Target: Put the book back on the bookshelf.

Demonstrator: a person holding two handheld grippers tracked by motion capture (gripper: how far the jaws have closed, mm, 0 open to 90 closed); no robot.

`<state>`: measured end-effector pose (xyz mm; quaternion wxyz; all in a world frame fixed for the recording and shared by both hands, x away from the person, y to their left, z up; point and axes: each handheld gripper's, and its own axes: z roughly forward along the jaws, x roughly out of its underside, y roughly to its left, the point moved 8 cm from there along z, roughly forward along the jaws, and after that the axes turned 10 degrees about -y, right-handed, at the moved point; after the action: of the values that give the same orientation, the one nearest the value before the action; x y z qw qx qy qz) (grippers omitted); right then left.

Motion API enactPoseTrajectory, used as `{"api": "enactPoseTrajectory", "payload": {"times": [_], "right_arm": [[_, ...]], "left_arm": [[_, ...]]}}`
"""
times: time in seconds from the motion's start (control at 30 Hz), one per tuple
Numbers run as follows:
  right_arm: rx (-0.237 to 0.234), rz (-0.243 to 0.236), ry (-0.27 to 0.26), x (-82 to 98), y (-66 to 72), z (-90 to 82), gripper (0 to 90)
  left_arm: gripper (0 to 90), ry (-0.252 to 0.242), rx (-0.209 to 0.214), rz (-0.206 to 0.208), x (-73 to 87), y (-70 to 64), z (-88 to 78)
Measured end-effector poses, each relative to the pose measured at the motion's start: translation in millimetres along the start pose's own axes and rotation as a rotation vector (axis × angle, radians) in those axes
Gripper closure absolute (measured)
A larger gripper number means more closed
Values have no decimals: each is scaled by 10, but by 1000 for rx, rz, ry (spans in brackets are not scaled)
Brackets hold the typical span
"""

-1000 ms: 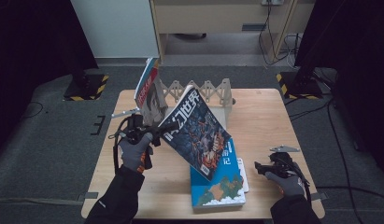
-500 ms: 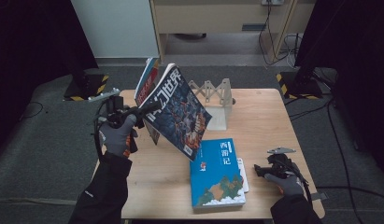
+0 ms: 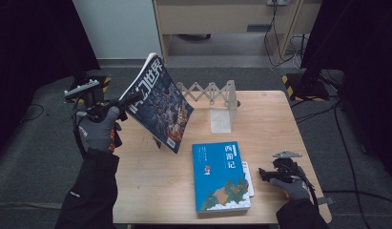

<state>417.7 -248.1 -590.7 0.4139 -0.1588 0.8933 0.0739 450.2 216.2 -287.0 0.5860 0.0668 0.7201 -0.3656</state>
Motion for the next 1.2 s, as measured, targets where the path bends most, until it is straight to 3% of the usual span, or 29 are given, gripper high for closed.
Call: {"api": "enactPoseTrajectory", "payload": {"times": [0.27, 0.57, 0.77, 1.07, 1.2], "right_arm": [[-2, -1, -5, -1, 4, 3, 102], [-6, -3, -6, -1, 8, 3, 102], [-9, -5, -6, -4, 11, 6, 102], [-8, -5, -10, -6, 17, 11, 102], [-11, -9, -9, -7, 19, 11, 103]], "left_arm": [[820, -8, -58, 23, -78, 125, -31], [820, 31, -121, 70, -88, 141, 186], [820, 60, -184, 136, -98, 137, 317], [820, 58, -255, 195, -93, 133, 515], [820, 53, -284, 197, -74, 162, 632]]}}
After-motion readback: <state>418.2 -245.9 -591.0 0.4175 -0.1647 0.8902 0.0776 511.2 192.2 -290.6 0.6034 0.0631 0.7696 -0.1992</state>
